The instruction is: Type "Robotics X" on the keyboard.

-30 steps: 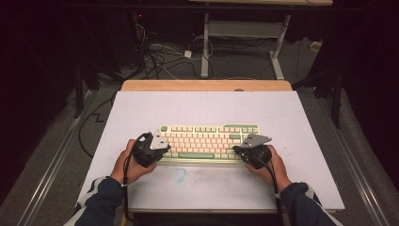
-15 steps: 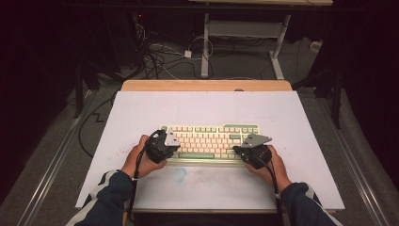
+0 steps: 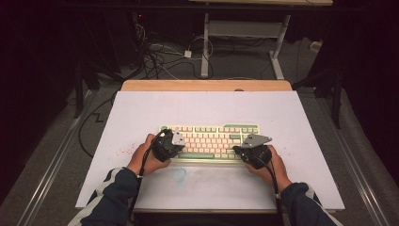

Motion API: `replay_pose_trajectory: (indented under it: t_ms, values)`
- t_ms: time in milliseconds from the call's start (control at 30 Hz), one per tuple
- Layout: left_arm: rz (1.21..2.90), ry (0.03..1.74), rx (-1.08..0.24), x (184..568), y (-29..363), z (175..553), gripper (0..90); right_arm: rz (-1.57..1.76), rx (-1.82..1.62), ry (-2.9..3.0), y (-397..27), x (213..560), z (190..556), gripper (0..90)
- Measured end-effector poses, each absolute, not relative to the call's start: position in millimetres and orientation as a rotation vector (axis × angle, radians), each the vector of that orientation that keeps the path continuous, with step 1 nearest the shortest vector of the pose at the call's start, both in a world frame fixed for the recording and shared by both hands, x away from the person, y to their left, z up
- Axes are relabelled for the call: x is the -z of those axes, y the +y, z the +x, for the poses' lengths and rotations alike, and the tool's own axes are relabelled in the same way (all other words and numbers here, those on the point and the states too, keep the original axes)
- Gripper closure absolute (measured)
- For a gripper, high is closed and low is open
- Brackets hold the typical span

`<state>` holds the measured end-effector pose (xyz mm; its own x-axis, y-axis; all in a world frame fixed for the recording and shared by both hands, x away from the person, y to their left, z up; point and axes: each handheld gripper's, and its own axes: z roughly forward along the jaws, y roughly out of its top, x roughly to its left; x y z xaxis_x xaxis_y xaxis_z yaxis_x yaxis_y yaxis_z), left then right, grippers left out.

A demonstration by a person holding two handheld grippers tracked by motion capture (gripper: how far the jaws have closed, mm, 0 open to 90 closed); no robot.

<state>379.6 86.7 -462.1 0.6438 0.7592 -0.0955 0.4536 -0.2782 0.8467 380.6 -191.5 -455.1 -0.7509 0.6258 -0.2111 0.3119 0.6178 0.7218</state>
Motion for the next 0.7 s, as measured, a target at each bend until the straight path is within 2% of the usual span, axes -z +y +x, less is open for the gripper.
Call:
replay_pose_trajectory:
  t_ms: [700]
  values:
    - [1.931, 0.951, -0.430, 463.4, 87.7, 378.4, 86.7, 0.741, -0.945, 2.394, -191.2, 455.2, 380.0, 90.0]
